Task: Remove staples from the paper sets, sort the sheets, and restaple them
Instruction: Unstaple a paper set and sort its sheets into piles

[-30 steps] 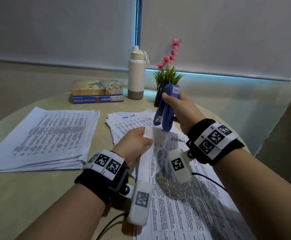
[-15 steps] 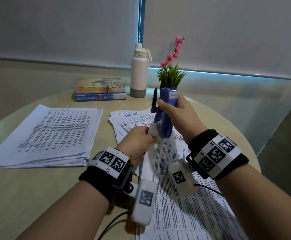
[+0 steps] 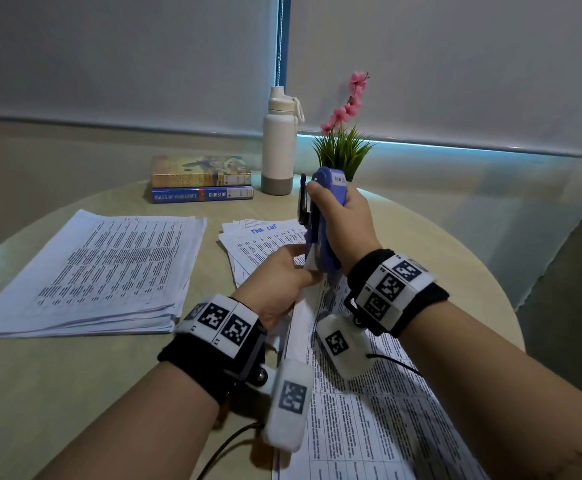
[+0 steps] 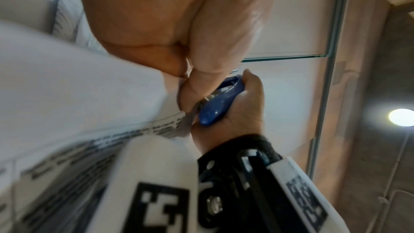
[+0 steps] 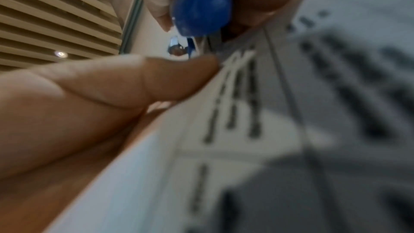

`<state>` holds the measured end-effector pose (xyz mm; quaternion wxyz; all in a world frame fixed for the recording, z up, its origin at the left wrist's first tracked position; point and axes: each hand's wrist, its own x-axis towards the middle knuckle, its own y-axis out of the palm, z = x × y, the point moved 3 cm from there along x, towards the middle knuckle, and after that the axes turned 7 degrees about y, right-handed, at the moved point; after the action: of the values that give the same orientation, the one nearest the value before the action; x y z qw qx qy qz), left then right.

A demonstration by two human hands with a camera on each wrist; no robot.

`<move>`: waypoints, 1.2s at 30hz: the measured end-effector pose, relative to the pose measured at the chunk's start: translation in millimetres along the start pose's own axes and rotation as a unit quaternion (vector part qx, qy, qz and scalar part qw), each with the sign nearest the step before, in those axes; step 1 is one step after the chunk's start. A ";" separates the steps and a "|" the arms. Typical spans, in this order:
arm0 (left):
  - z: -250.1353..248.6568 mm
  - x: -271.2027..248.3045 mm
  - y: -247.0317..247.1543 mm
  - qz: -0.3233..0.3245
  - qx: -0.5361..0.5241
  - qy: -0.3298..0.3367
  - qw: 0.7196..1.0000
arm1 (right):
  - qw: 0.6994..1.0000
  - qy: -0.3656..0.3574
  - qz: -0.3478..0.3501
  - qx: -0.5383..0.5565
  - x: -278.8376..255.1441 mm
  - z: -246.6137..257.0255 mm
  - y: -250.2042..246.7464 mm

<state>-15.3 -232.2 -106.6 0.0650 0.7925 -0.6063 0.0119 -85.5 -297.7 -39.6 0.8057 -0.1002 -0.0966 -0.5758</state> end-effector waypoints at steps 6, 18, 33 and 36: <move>0.6 -1.4 -1.0 -0.018 -0.015 0.003 1.000 | 0.999 -0.032 0.012 0.008 1.9 -0.3 -0.3; -1.6 -6.4 0.4 -0.008 -0.021 -0.013 1.000 | 0.997 -0.070 0.012 0.013 -1.4 1.3 8.9; 3.5 -2.6 -6.5 -0.030 0.021 -0.025 0.999 | 0.984 0.053 -0.126 0.109 57.7 -1.1 -122.7; 6.2 0.3 -15.5 -0.050 0.027 -0.048 0.997 | 0.976 0.133 -0.123 -0.117 66.3 -14.0 -176.4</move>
<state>-0.7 -229.2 -114.1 0.0150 0.8231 -0.5675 -0.0131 -230.8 -417.6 -26.2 0.7171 -0.1042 0.0680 -0.6858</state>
